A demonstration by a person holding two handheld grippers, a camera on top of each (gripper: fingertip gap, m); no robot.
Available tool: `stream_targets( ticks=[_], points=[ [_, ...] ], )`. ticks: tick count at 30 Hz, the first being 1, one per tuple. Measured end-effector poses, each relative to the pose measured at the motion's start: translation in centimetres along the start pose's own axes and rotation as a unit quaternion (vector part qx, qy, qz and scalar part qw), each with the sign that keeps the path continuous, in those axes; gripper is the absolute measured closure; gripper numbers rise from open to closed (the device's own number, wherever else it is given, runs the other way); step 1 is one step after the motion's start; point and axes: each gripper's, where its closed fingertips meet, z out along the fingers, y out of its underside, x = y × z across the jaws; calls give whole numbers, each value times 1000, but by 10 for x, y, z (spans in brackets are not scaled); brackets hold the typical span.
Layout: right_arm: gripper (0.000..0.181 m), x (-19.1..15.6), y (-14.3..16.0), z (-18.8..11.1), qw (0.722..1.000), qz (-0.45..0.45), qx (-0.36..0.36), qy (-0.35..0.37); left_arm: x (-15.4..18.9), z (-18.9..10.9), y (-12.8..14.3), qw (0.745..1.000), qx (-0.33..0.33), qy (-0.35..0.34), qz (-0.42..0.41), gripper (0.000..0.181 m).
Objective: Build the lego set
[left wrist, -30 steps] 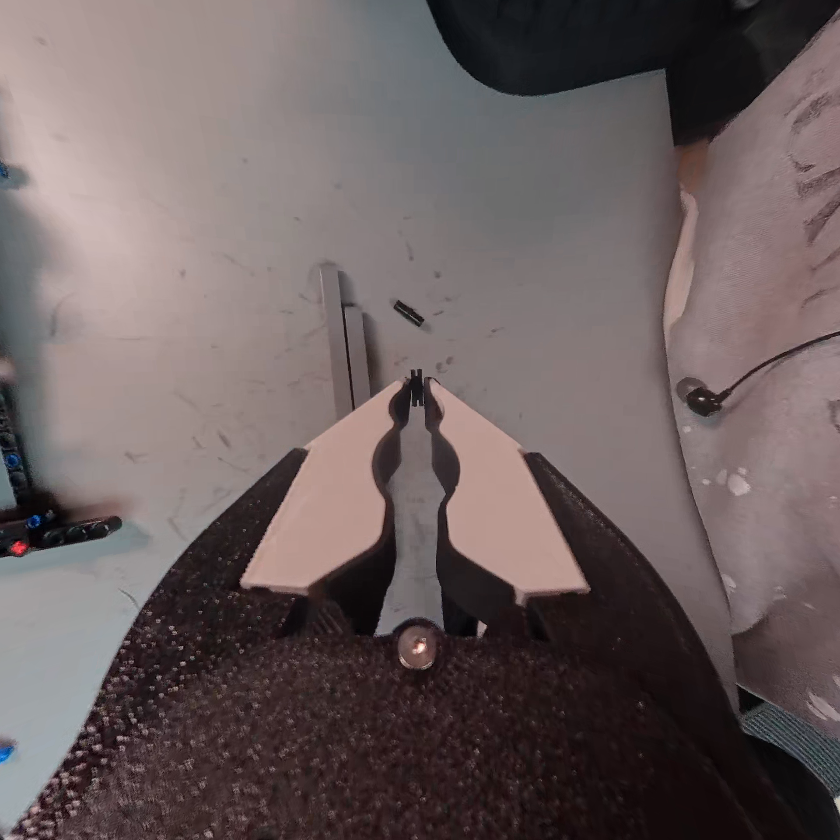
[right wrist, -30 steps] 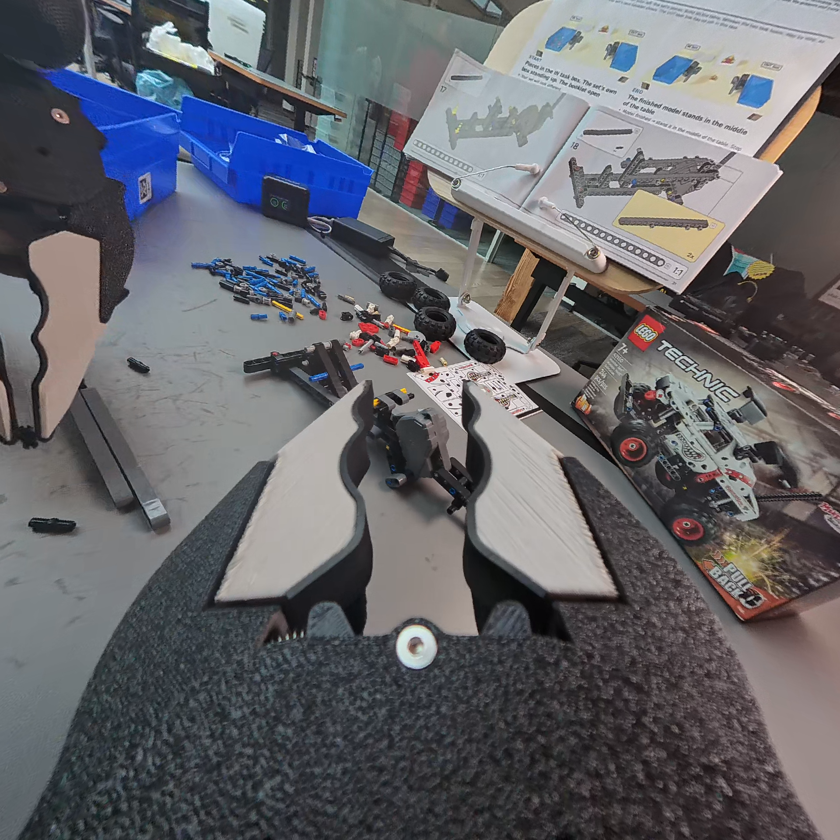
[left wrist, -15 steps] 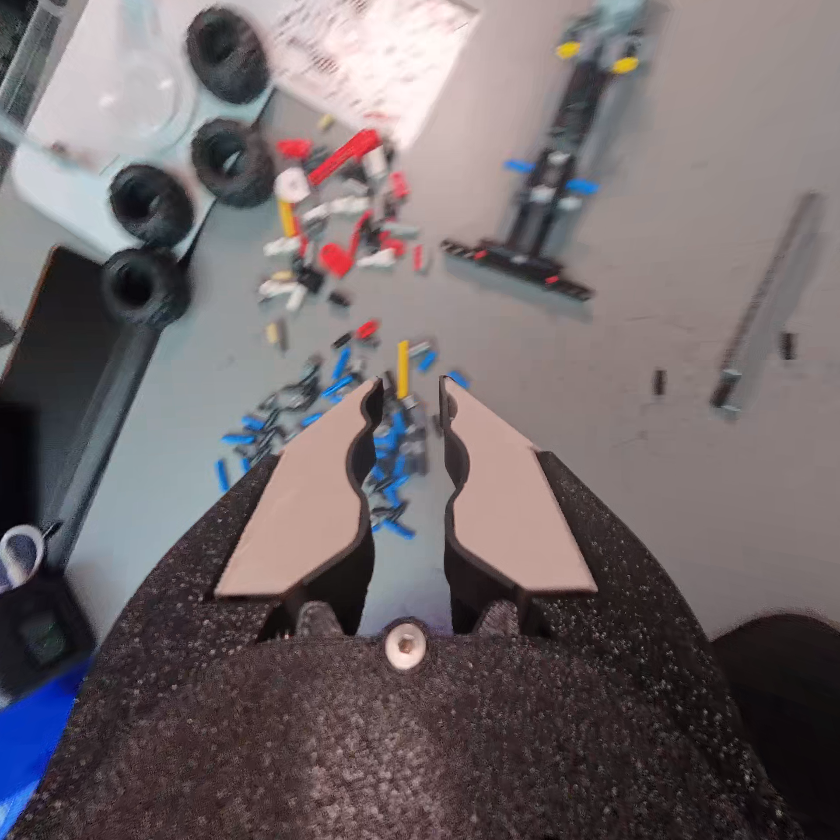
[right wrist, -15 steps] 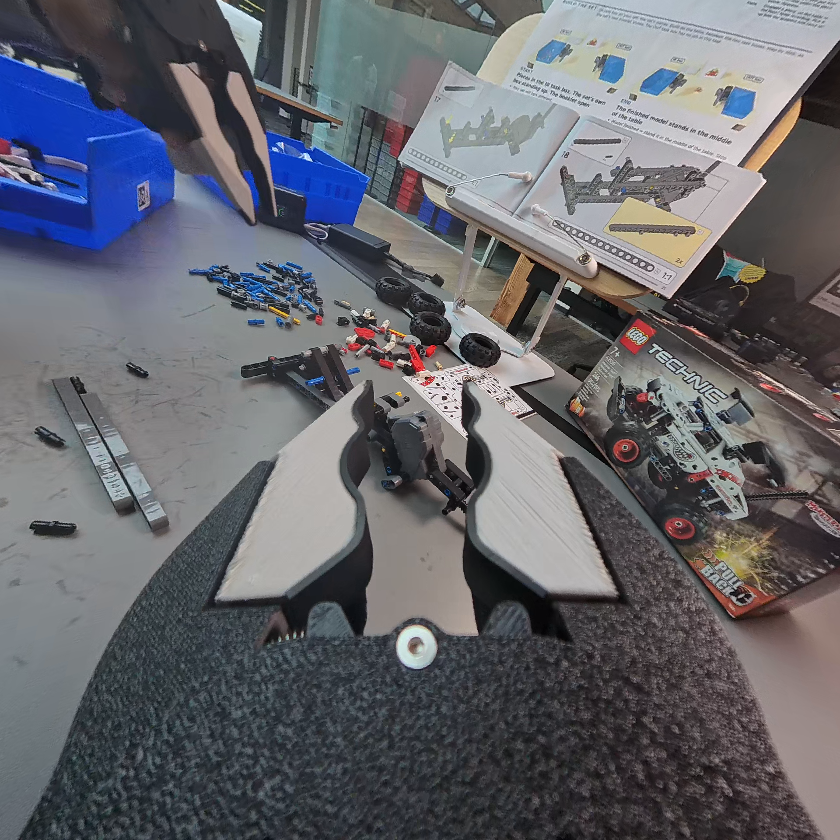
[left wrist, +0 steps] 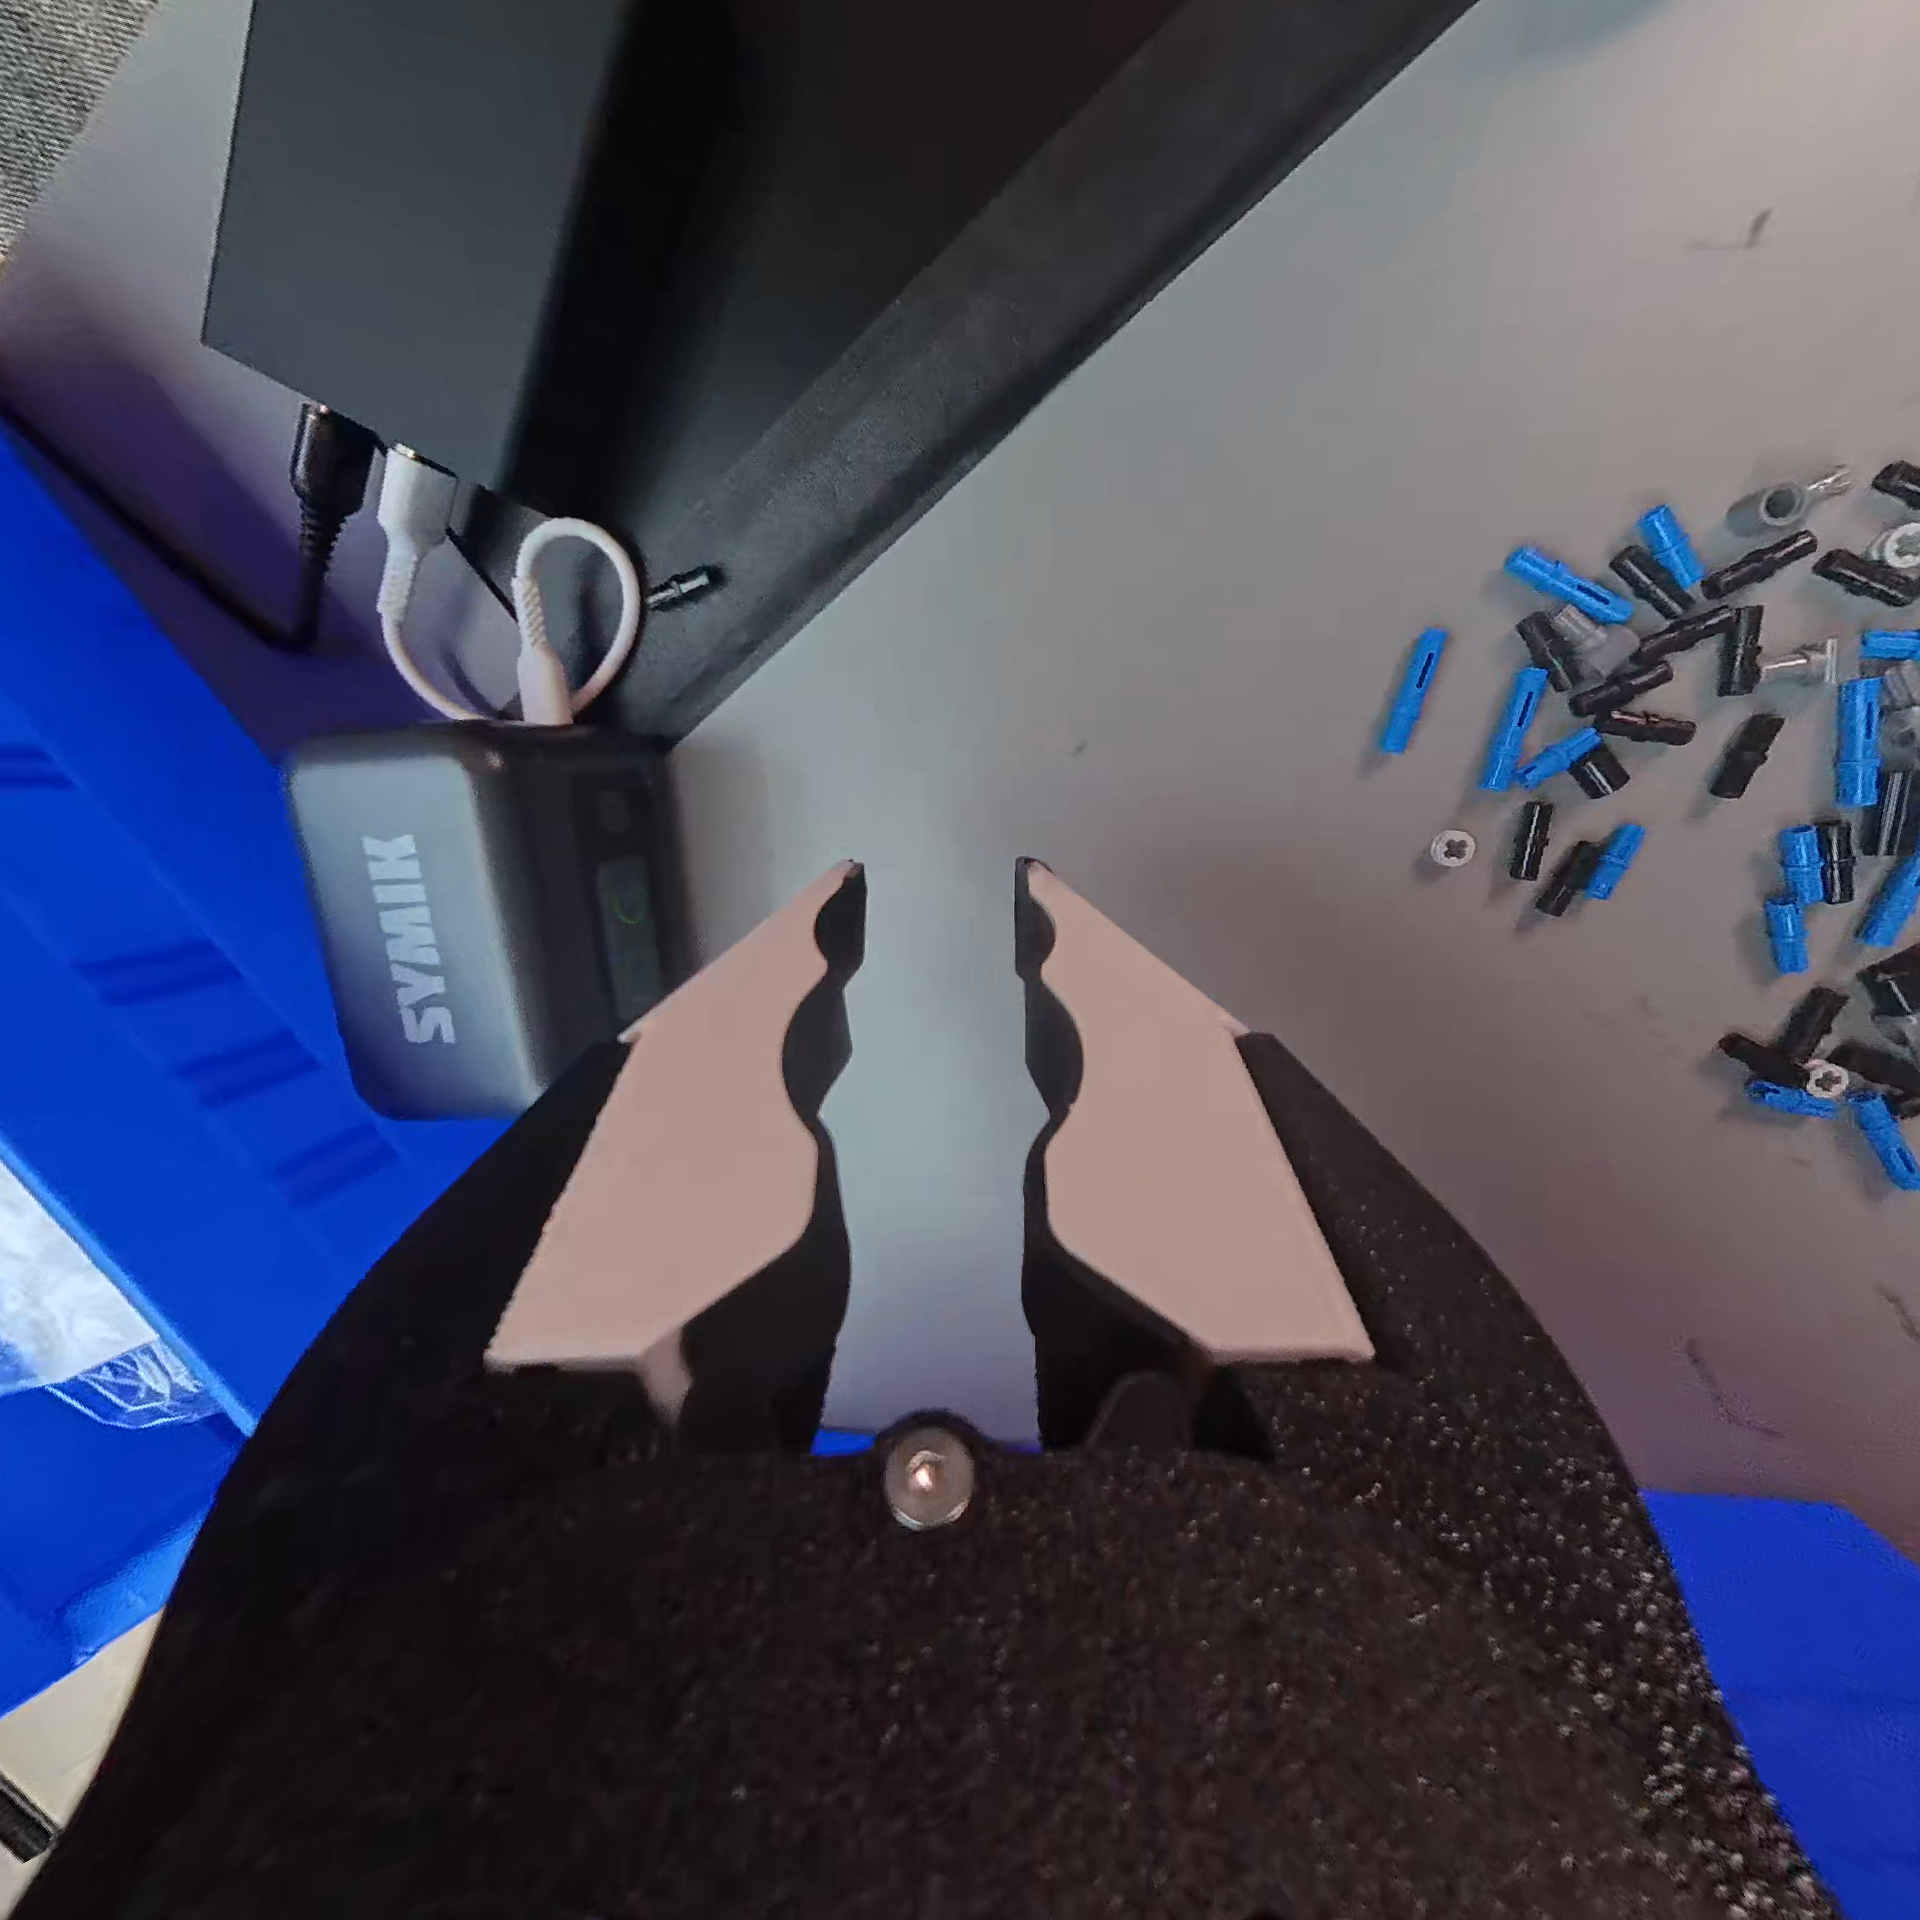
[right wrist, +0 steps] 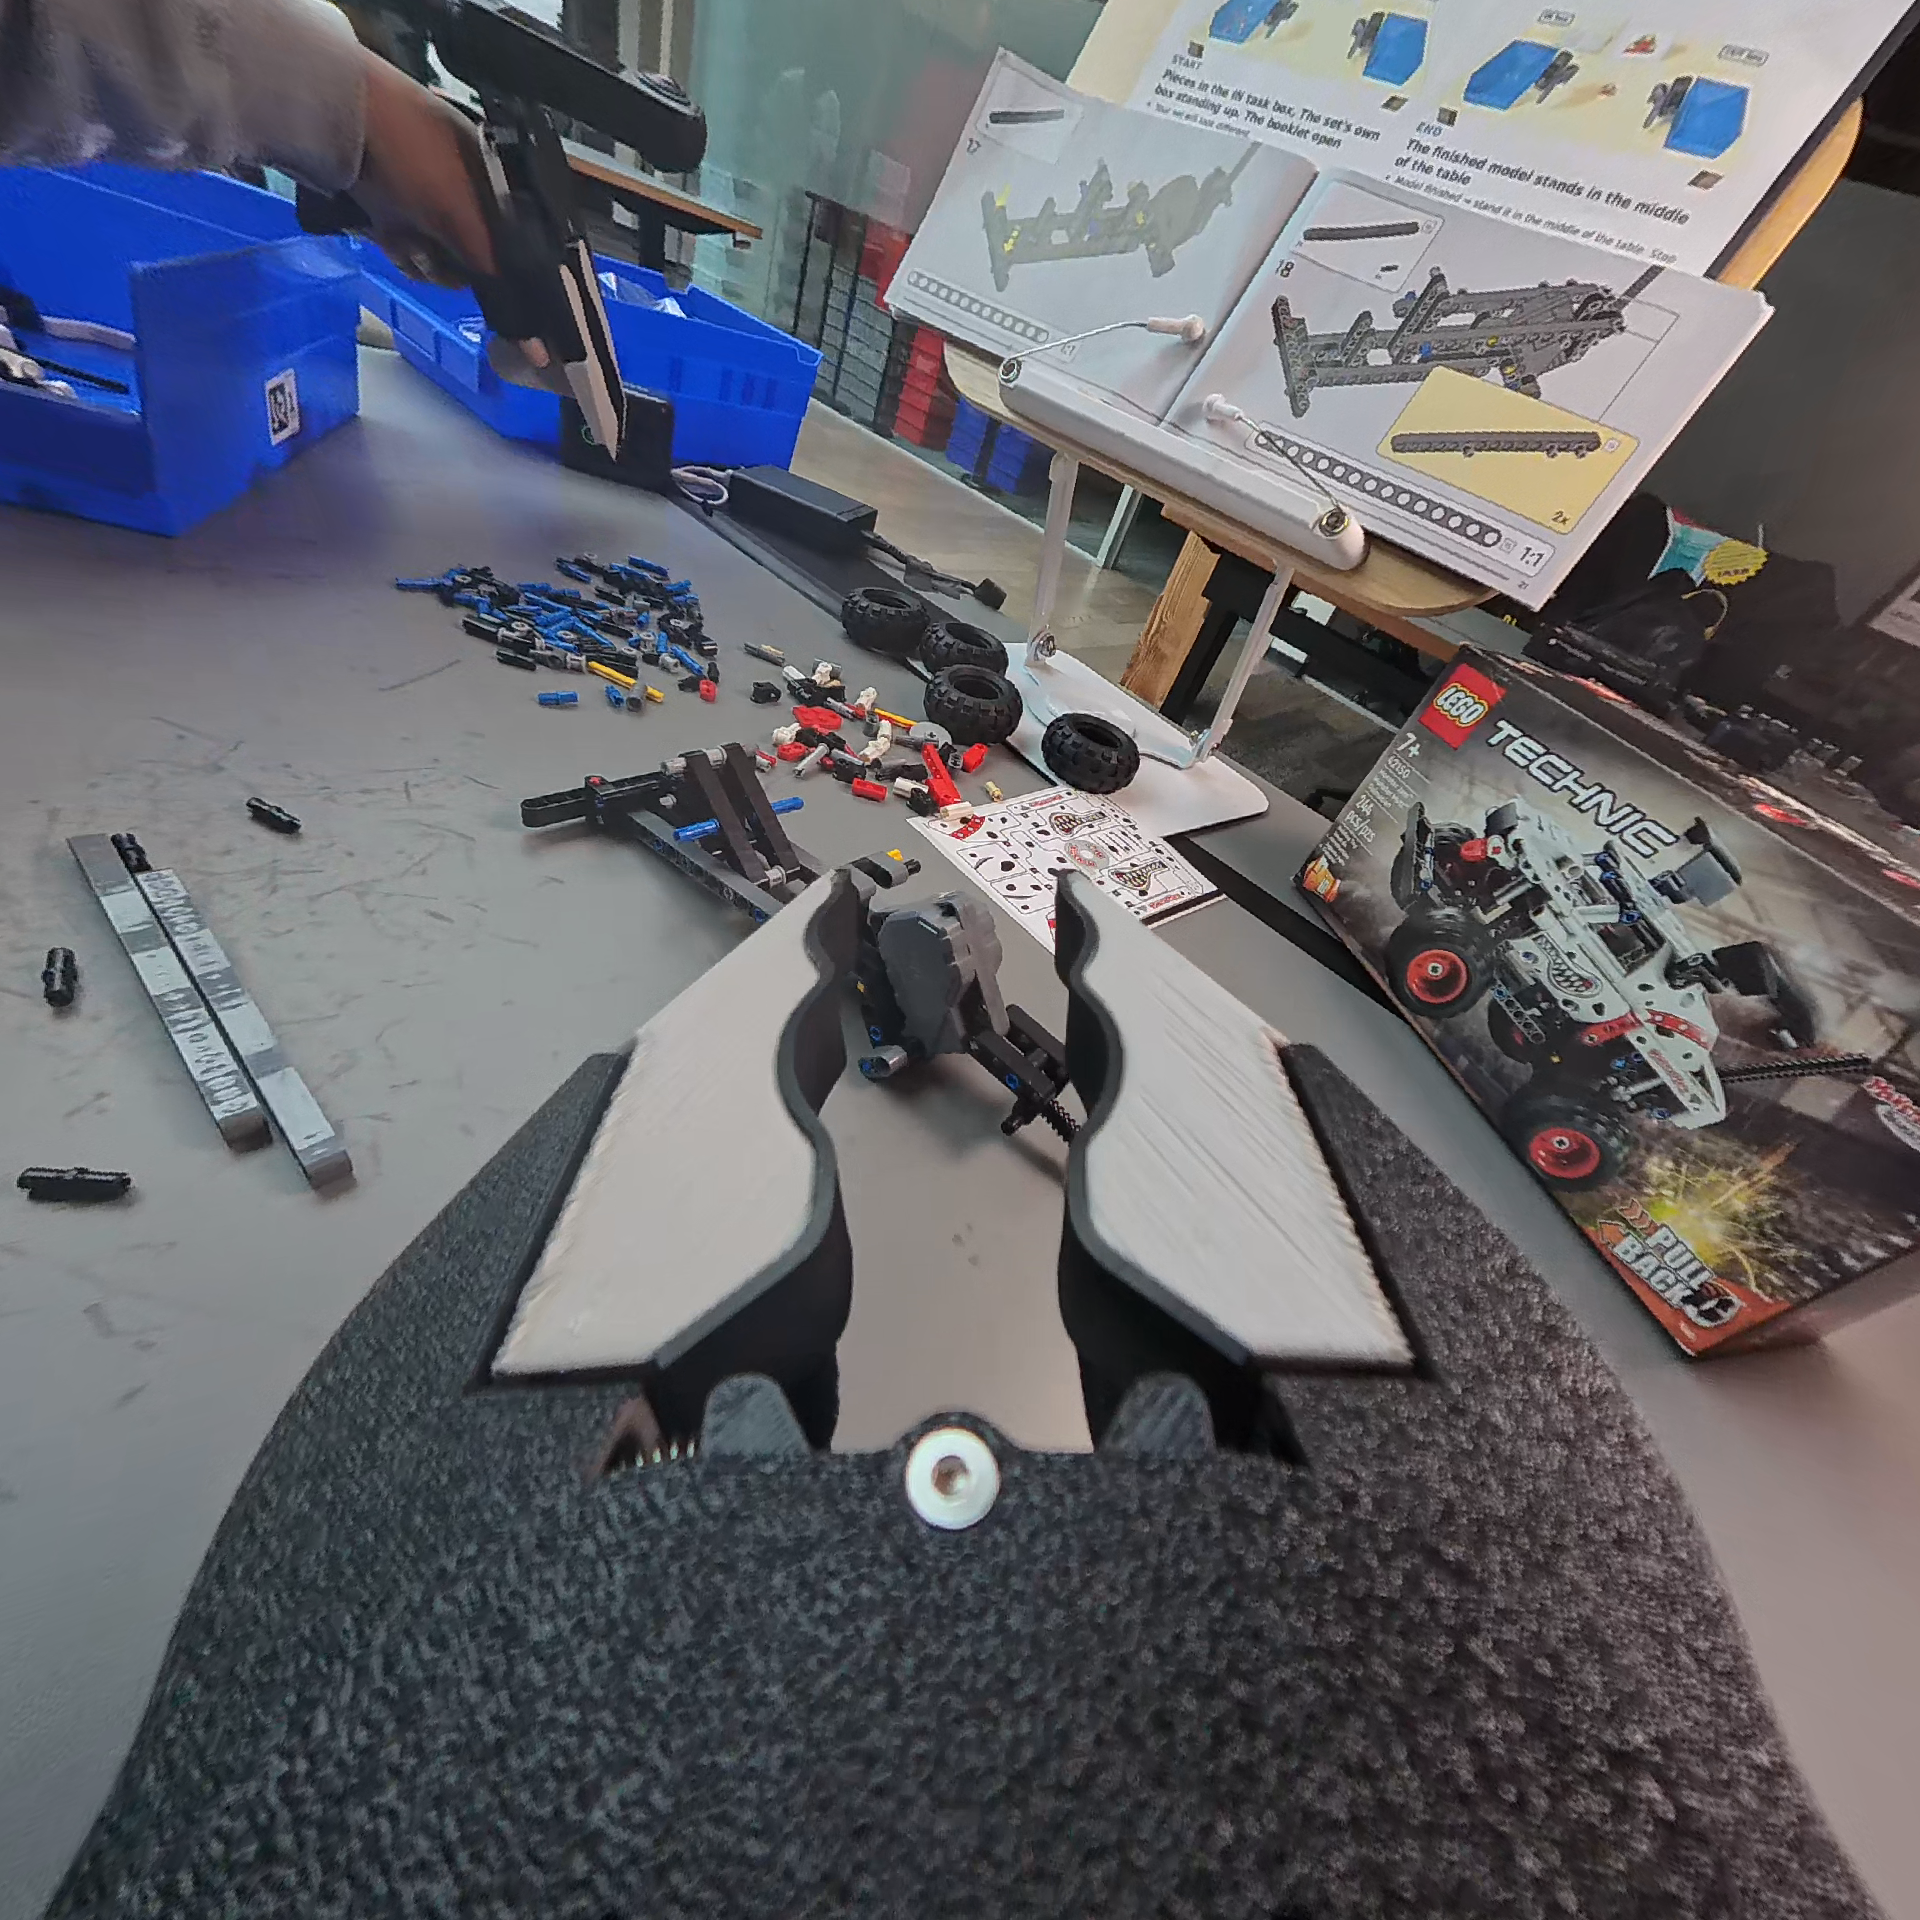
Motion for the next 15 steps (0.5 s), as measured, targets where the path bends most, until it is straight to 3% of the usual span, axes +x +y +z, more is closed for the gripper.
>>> stream_targets(
  ticks=[10,15],
  points=[
    [143,-3,13,5,1000,9,-19,-12,-22,15,-8,999,-39,-4,22,158],
    [143,-2,19,7,999,16,-27,-12,-44,28,-26,996,-48,-56,58,159]
  ],
)
